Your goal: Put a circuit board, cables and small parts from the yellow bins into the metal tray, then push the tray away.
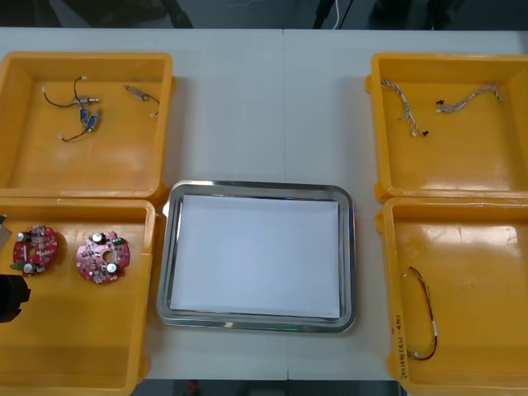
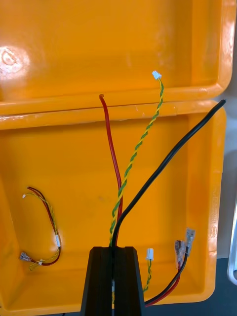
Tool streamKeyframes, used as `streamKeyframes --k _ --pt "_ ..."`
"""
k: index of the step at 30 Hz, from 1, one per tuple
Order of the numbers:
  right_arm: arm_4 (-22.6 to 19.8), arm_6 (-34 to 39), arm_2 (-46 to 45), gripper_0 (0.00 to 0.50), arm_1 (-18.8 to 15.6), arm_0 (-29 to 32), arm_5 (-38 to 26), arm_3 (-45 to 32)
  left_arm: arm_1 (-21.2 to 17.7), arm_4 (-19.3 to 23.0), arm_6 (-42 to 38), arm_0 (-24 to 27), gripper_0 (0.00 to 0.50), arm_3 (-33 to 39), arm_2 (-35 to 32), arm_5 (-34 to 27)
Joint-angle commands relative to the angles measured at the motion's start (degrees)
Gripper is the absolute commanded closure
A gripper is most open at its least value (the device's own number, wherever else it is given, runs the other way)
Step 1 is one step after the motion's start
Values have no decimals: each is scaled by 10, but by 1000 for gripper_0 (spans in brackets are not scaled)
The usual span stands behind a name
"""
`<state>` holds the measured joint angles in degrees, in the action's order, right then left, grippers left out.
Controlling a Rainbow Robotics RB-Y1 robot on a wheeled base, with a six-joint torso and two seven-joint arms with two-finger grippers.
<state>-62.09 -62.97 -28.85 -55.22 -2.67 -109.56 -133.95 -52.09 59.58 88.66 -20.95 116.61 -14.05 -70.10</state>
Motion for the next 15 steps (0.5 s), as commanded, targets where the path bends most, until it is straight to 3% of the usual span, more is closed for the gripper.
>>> streamKeyframes --k 1,6,15 --pt "-18 -47 23 500 -33 -37 -4 -35 -16 -7 9 -5 500 15 -22 -6" --pt "-51 -59 57 500 -34 -71 -4 -37 -15 -2 6 16 499 18 -51 -59" --pt "-63 -77 129 500 -34 -123 -4 -64 -17 2 -9 84 499 19 -92 -173"
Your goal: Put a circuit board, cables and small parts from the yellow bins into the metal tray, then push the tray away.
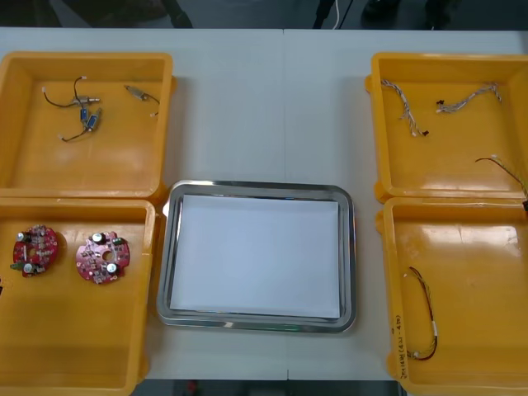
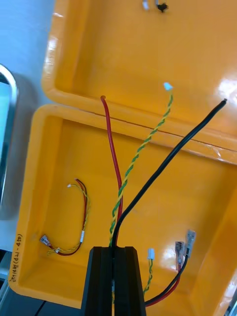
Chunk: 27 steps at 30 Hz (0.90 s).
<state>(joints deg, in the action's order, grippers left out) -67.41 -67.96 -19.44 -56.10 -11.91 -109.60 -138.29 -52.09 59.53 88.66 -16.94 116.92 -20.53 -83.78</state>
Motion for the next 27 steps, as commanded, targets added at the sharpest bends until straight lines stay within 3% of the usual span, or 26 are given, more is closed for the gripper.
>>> streamKeyframes --k 1,10,18,19,20,21,27 --pt "-12 -31 39 500 -25 -32 -4 -23 -18 1 -12 53 500 16 -28 -46" --pt "-68 -53 54 500 -25 -48 -4 -32 -19 -13 -34 96 499 13 -34 -62" --pt "-62 -66 112 500 -25 -89 -4 -51 -19 -20 -38 115 484 -15 -22 -56" --pt "-59 -68 124 500 -25 -96 -4 -52 -19 -20 -38 116 314 -19 -21 -53" --pt "-57 -68 130 500 -25 -101 -4 -53 -19 -20 -38 116 197 -21 -21 -51" --pt "-55 -70 144 500 -25 -108 -4 -54 -19 -20 -38 116 0 -21 -21 -50" --pt "-37 -80 219 500 -25 -150 -4 -60 -19 -24 -40 118 0 -21 -21 -49"
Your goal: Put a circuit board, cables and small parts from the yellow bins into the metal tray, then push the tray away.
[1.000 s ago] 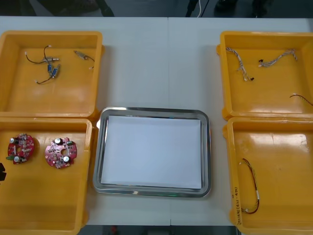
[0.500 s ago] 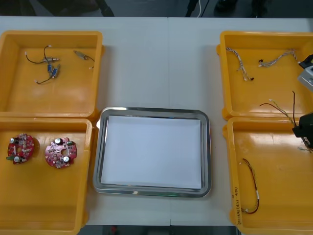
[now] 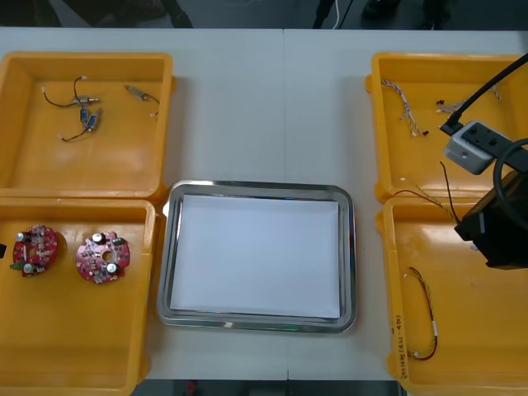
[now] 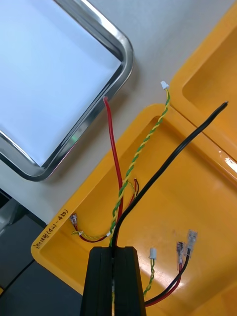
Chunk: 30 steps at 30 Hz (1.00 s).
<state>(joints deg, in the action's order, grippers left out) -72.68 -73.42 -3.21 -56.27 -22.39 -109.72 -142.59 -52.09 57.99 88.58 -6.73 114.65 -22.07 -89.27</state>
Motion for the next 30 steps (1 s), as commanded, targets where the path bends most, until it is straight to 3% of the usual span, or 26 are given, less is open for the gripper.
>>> streamKeyframes --k 1,8,13,18,30 --pt "19 -26 73 500 -24 -54 -3 -17 -19 -9 -39 15 0 0 -5 6" --pt "49 -29 153 500 -24 -98 13 -17 -19 -6 -47 16 0 -5 6 17" --pt "67 -29 190 500 -15 -129 24 -17 -19 -2 -45 15 0 -35 33 64" --pt "67 -30 193 500 2 -141 23 -8 -19 -9 -45 15 0 -51 55 89" --pt "70 -34 224 500 3 -171 23 10 -18 -6 -49 14 0 -75 91 122"
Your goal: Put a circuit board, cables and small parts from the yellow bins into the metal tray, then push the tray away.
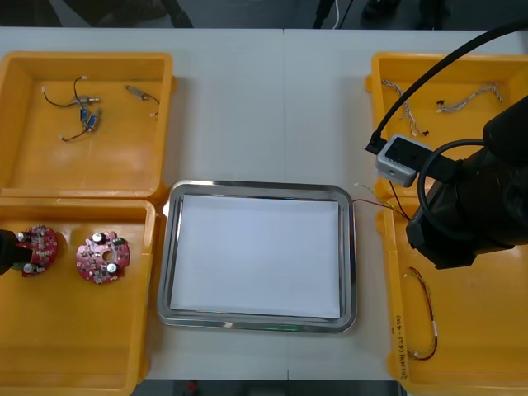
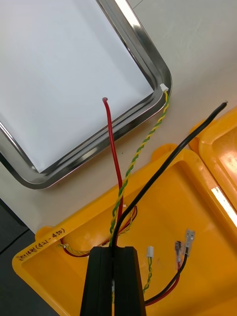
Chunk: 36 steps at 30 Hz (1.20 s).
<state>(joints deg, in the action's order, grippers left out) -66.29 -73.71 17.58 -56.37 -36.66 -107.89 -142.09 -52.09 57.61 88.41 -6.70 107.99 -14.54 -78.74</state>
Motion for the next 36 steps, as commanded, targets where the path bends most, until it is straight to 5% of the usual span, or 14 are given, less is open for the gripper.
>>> streamKeyframes --k 1,36 --pt "7 -32 18 500 5 -30 5 7 -18 -1 -47 13 0 -11 16 18" --pt "19 -48 31 500 12 -32 -11 16 -8 -8 -40 -40 0 -19 55 105"
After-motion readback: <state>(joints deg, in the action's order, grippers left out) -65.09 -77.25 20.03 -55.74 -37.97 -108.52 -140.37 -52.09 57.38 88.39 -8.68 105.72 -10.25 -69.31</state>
